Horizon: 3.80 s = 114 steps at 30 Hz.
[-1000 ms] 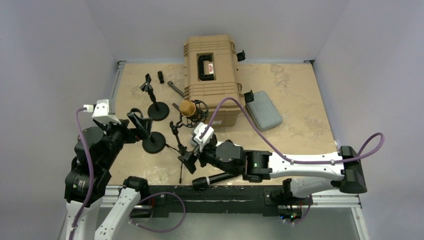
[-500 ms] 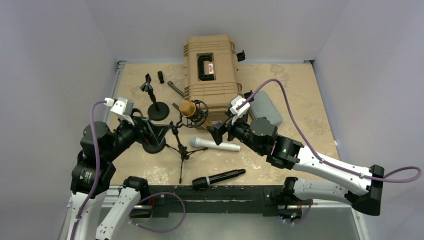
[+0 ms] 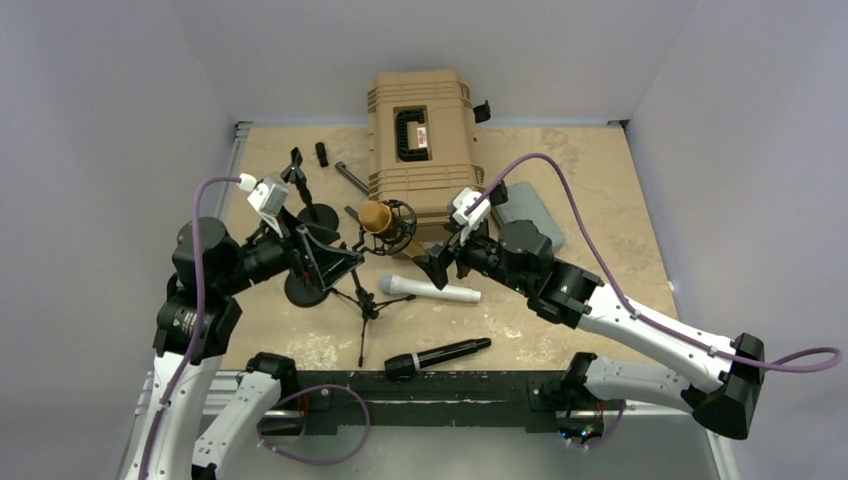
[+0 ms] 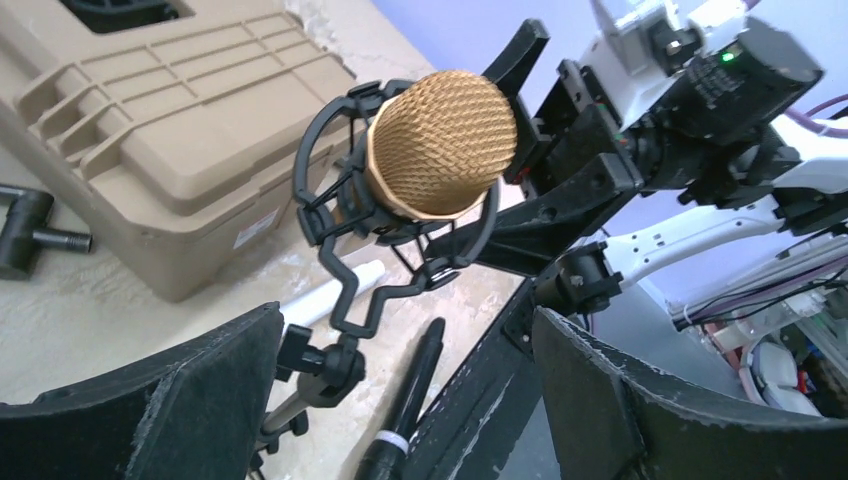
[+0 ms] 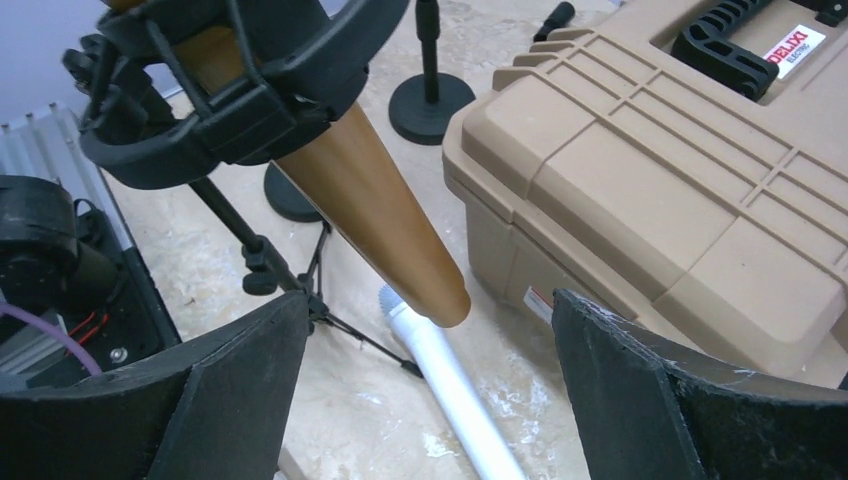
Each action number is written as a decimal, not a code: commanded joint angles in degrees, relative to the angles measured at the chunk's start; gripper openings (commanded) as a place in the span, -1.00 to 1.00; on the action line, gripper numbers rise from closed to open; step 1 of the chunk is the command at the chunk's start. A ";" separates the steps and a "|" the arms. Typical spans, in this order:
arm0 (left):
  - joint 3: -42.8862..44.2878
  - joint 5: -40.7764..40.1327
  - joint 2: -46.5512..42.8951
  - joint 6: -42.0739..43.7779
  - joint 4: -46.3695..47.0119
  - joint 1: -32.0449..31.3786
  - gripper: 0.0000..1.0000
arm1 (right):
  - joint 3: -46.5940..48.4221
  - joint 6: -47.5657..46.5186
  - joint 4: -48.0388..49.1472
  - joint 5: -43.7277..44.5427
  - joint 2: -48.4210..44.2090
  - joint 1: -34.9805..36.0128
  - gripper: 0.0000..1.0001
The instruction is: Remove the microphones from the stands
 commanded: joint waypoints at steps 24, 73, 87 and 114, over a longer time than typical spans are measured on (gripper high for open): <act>9.23 -28.97 8.28 0.33 4.82 -20.99 0.55 | -0.97 4.85 1.45 3.28 -6.28 -0.14 0.74; 45.48 -37.00 9.67 14.37 -11.25 -25.98 -1.00 | -0.04 4.45 0.18 4.70 -7.09 -0.16 0.74; 41.55 -19.83 16.13 0.32 -3.33 -26.02 -1.00 | 17.30 4.74 -7.17 -5.43 -11.65 -0.14 0.97; 23.83 -4.88 21.04 -18.14 14.96 -28.28 -1.00 | 19.89 3.39 -14.01 -13.15 -5.51 -0.14 -0.12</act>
